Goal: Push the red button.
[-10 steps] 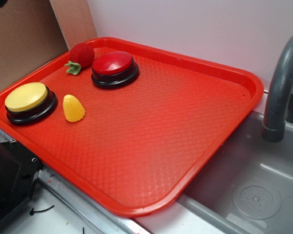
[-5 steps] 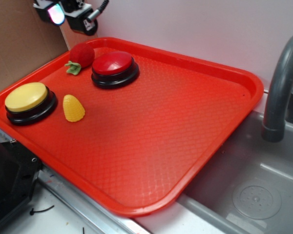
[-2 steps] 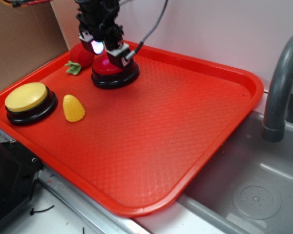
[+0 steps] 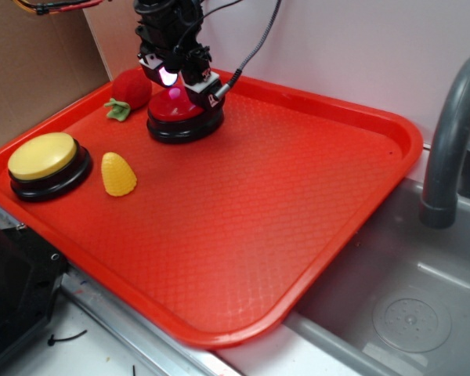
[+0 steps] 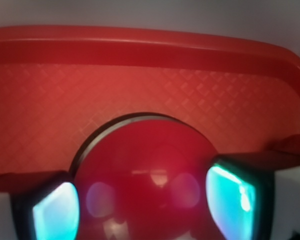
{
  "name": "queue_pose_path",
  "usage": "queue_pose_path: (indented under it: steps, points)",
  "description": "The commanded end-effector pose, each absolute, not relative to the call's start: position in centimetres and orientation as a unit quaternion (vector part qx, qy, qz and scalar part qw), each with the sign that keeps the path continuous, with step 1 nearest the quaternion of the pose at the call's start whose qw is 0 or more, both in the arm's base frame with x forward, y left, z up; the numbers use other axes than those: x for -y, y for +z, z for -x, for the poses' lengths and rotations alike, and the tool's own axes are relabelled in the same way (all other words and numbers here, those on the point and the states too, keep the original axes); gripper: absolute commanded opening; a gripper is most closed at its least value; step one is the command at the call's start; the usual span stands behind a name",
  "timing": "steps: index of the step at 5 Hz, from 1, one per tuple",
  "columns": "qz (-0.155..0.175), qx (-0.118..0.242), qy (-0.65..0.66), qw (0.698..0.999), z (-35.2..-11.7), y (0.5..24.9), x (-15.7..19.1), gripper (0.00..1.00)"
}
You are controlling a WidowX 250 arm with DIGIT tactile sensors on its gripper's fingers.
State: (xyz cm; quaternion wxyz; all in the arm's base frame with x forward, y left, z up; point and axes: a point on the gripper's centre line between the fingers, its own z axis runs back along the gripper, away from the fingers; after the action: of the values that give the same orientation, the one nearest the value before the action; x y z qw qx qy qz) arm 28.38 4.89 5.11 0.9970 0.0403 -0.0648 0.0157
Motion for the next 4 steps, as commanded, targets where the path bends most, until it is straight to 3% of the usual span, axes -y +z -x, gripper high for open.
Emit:
queue_pose_path:
  steps: [1,3,4]
  points:
    - [-0.074,0.119,0.01,0.99,-25.7,12.1,-4.6,1.0]
    - [-0.045,0.095,0.058,0.993,-24.5,14.2,-4.8,1.0]
    - [-0.066,0.087,0.08,0.991,-23.9,15.5,-4.6,1.0]
